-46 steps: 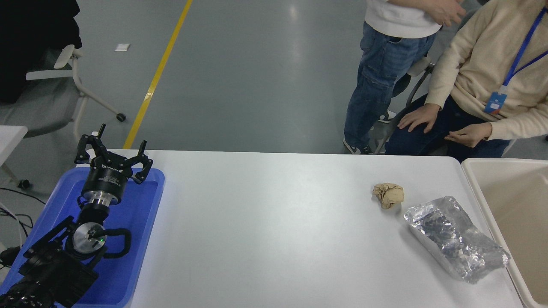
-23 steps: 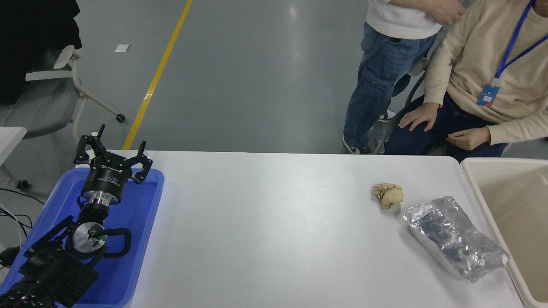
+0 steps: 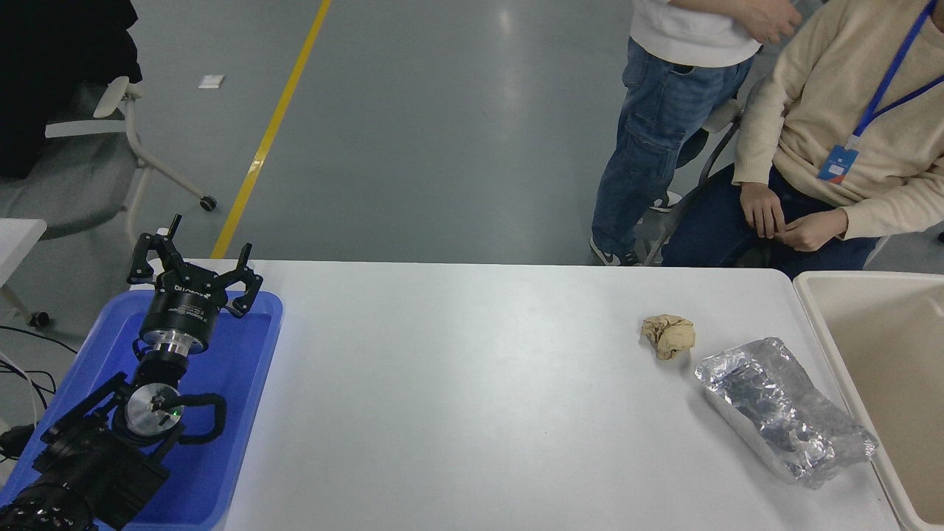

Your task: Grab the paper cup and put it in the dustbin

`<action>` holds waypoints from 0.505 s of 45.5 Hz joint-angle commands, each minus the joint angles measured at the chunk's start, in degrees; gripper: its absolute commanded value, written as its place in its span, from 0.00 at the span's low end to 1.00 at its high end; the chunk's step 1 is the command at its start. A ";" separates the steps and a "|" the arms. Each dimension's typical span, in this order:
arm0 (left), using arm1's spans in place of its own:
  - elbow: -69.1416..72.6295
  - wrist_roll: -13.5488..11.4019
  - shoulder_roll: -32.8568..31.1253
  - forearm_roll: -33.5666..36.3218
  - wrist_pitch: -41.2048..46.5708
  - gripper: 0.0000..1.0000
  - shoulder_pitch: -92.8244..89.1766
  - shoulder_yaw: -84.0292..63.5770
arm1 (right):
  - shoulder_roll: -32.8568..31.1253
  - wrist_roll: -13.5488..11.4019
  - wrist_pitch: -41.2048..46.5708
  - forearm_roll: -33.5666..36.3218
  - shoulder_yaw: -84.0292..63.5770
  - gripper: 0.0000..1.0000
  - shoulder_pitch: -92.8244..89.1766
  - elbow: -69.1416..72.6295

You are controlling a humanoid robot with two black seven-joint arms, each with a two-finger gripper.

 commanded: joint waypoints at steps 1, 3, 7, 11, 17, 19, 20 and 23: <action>0.00 0.00 0.00 0.02 0.00 1.00 0.00 0.00 | 2.10 -0.58 -1.76 0.77 1.60 0.00 -0.66 -0.88; 0.00 0.00 0.00 -0.07 0.00 1.00 0.00 0.00 | 2.19 -0.58 -1.84 0.69 2.48 0.00 -0.39 -0.80; 0.00 0.00 0.00 0.02 0.00 1.00 0.00 -0.09 | 2.01 -0.58 -2.10 0.68 5.29 0.39 -0.30 -0.80; 0.00 0.00 0.00 0.02 0.00 1.00 0.00 0.00 | 1.75 -0.49 -4.12 0.68 8.10 0.87 -0.13 -0.88; 0.00 0.00 0.00 -0.07 0.00 1.00 0.00 -0.09 | 1.92 -0.49 -5.62 0.77 10.22 0.99 -0.30 -0.18; 0.00 0.00 0.00 -0.07 0.00 1.00 0.00 -0.09 | 1.92 -0.49 -5.71 0.77 10.22 0.99 -0.30 -0.18; 0.00 0.00 0.00 0.02 0.00 1.00 0.00 -0.09 | 1.92 -0.49 -5.71 0.77 10.22 0.99 -0.22 -0.18; 0.00 0.00 0.00 -0.07 0.00 1.00 0.00 -0.09 | 2.01 -0.49 -5.71 0.68 10.22 1.00 -0.22 -0.01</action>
